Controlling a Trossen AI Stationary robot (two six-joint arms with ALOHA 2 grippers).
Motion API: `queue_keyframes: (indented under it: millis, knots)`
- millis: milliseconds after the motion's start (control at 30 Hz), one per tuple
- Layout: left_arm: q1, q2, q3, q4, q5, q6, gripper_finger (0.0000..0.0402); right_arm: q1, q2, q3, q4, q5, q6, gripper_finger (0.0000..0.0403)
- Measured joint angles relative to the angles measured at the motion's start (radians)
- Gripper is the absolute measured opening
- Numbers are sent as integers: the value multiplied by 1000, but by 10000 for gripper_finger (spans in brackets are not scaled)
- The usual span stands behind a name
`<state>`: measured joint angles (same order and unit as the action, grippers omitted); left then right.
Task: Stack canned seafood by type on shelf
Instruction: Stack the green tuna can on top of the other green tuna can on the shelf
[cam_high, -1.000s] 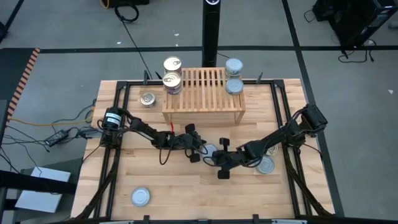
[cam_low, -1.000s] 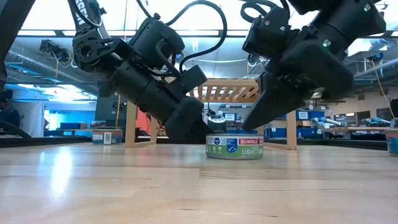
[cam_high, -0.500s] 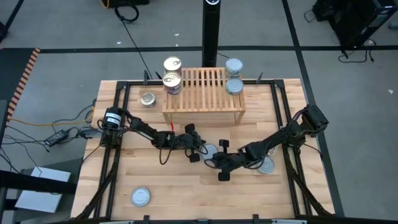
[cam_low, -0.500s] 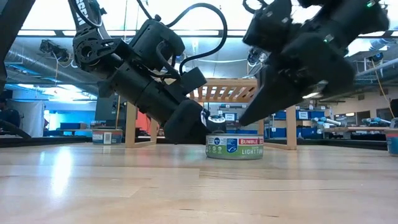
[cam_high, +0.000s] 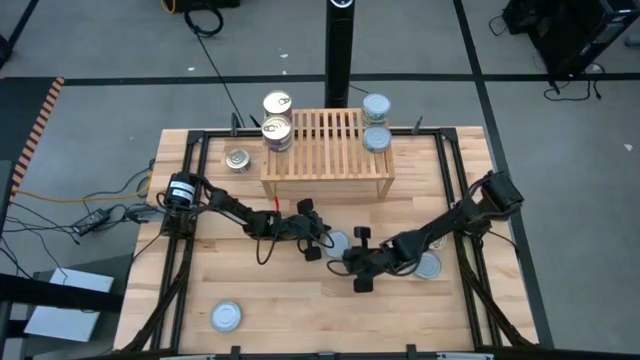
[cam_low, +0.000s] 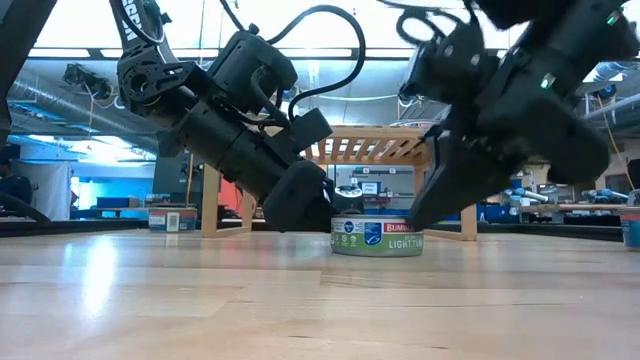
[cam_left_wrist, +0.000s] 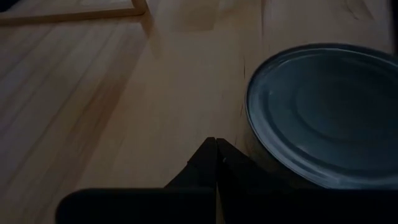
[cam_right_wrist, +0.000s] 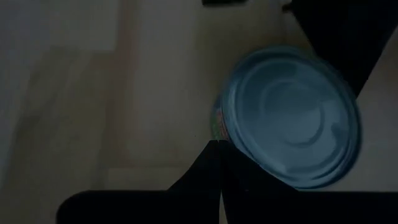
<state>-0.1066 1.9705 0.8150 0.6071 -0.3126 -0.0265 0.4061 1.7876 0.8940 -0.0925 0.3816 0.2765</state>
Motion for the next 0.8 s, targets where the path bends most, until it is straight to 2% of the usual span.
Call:
queue_keyframes:
  millis: [600, 800]
  knots:
    - [2, 0, -1, -4, -13, 20, 3, -19, 21, 0, 63, 135, -52, 9]
    - [-13, 0, -2, -4, -12, 56, 3, -16, 10, 18, 56, 135, -68, 9]
